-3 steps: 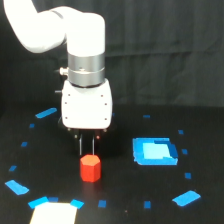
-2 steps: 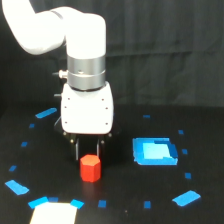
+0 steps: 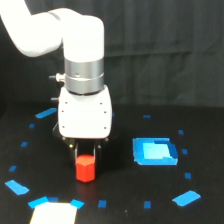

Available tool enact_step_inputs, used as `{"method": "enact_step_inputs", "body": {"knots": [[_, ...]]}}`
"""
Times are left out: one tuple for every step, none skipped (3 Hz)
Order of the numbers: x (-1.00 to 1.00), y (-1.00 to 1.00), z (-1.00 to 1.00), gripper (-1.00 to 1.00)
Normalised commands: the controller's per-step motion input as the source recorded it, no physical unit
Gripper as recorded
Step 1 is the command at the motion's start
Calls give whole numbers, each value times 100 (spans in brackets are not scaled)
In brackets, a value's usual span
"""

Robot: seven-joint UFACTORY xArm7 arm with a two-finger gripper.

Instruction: Pick up the red object from the table

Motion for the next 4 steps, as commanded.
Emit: {"method": "enact_step_inputs", "body": {"knots": [[18,100,100,-100],[14,100,74,-100],[-14,-1,100,-100],[54,58,100,-88]]}}
